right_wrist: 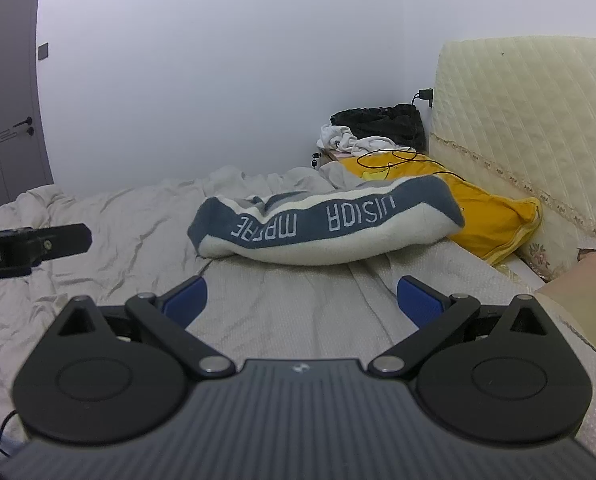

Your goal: Fold large clothes

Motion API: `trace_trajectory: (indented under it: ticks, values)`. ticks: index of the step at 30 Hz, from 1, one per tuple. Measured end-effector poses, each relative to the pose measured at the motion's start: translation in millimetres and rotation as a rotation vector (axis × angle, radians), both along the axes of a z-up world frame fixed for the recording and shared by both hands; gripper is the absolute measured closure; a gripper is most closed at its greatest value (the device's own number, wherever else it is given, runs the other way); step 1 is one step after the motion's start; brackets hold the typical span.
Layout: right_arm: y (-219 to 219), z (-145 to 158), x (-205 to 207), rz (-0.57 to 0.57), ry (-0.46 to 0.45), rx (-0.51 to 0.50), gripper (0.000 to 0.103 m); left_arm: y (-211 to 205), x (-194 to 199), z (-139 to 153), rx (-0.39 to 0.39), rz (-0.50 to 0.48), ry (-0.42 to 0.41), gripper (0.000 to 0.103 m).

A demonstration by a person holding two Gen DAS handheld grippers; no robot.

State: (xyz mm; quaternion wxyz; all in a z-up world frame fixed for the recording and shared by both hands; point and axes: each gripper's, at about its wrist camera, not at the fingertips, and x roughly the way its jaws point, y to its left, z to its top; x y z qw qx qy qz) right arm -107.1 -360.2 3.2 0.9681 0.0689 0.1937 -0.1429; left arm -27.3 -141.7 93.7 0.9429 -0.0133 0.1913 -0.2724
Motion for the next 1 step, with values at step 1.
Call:
trace_trajectory:
  ticks: [1]
  values:
    - [-1.2,-0.1,0.7,0.0,0.001,0.002,0.0,0.0,0.2,-0.1,0.002,0.001,-0.001,0.0]
